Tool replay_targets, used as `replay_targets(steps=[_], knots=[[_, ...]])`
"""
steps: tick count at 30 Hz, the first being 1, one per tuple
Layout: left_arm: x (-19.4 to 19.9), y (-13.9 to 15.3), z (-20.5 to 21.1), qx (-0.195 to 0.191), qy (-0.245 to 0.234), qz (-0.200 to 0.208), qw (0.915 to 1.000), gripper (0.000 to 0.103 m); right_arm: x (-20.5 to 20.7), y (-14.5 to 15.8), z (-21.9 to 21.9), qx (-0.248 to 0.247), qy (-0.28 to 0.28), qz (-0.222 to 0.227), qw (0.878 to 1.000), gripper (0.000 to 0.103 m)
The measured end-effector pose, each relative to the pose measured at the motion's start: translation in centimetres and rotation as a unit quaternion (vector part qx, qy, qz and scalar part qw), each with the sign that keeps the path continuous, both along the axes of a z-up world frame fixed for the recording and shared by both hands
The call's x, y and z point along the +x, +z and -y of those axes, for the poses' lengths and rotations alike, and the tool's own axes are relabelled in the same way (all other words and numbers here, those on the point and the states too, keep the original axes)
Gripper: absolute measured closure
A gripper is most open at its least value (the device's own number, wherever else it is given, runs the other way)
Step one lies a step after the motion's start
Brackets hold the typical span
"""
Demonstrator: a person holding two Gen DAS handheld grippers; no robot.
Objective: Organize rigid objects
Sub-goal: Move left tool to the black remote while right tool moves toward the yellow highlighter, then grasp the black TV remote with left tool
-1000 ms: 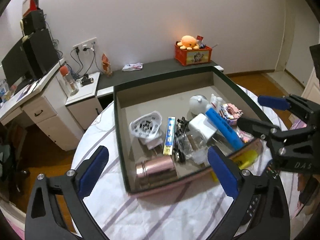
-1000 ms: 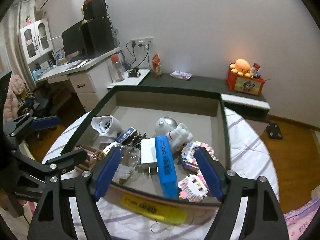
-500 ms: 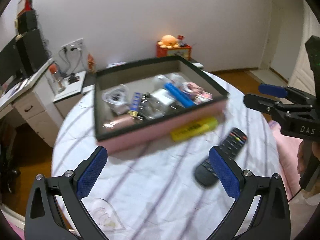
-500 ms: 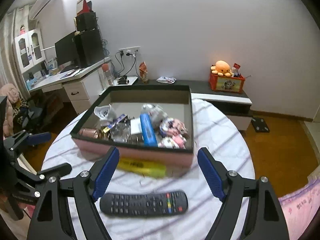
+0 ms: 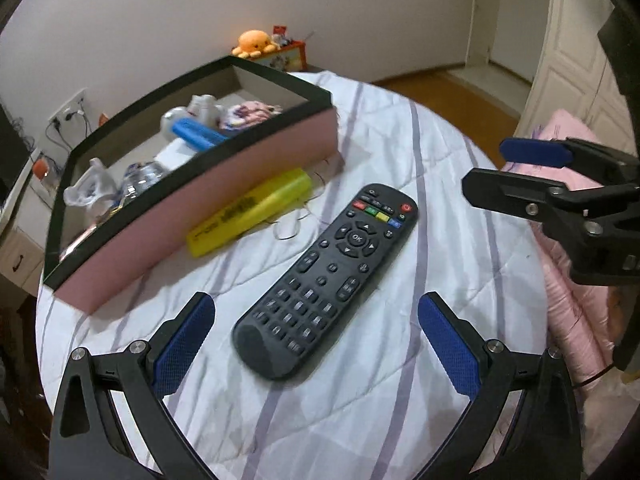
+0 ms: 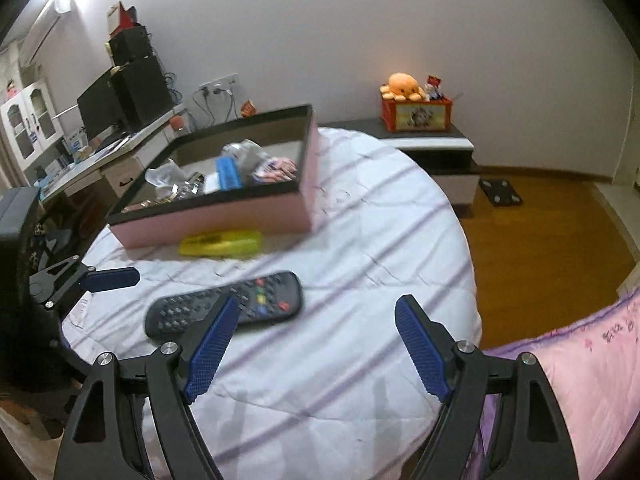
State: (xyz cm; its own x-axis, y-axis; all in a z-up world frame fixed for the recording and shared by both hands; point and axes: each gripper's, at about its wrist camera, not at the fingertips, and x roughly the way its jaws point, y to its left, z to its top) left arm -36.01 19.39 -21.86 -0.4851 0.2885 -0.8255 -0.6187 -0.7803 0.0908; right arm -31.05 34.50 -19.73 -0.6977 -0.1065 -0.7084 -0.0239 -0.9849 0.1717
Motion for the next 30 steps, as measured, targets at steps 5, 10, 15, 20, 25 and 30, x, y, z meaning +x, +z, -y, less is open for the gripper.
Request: replay_targets(steps=[5, 10, 15, 20, 25, 30], knots=[[-1.2, -0.9, -1.0, -0.011, -0.009, 0.013, 0.9998, 0.001, -0.2, -1.0, -1.3, -0.012, -0.009, 0.008, 1.0, 0.021], [-2.5, -1.7, -1.4, 0.009, -0.02, 0.05, 0.9985, 0.023, -0.6, -1.7, -1.8, -0.022, -0.011, 0.012, 1.0, 0.021], [-2.3, -1.5, -1.3, 0.033, -0.033, 0.057, 0.9972, 0.044, -0.6, -1.9, -1.8, -0.025, -0.011, 0.016, 1.0, 0.021], [-1.5, -1.3, -0.2, 0.046, -0.03, 0.064, 0.9964, 0.055, -0.5, -1.9, -1.3, -0.024, -0.007, 0.017, 1.0, 0.021], [-0.3, -1.2, 1.3, 0.052, -0.017, 0.066, 0.9963, 0.057, -0.5, -1.9, 0.0, -0.023, 0.007, 0.021, 0.999, 0.021], [1.1, -1.5, 4.1, 0.056, 0.01, 0.065, 0.9963, 0.057, -0.4, -2.0, 1.8, -0.021, 0.025, 0.024, 0.999, 0.021]])
